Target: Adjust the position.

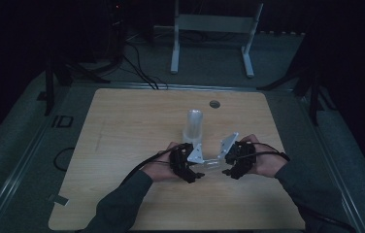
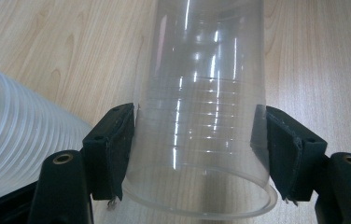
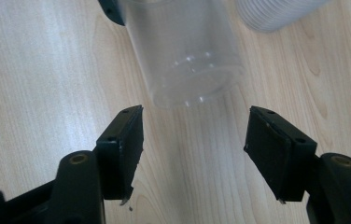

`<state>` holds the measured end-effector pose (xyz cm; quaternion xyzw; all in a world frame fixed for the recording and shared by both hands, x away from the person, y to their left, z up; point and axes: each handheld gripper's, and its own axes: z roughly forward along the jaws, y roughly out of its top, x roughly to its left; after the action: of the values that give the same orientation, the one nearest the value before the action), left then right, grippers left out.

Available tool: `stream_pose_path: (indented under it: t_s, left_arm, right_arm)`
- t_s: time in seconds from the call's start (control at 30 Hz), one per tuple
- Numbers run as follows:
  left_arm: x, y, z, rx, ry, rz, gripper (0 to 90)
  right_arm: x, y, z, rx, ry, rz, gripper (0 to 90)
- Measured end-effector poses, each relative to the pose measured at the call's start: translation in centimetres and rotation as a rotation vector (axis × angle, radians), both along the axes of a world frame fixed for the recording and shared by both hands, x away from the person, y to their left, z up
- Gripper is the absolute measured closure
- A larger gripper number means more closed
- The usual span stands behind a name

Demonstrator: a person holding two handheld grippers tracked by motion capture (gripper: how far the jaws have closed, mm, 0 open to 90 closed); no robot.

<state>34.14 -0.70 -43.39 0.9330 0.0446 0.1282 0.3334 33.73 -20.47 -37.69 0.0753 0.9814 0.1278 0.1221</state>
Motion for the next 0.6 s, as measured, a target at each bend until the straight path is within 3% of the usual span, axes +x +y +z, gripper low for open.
stream_pose_path:
  t_s: [0.6]
  left_arm:
    - [-0.6, -0.5, 0.0, 0.030, -0.009, -0.035, 31.2]
  right_arm:
    - [-0.2, 1.4, -1.2, -0.038, 0.008, 0.038, 31.3]
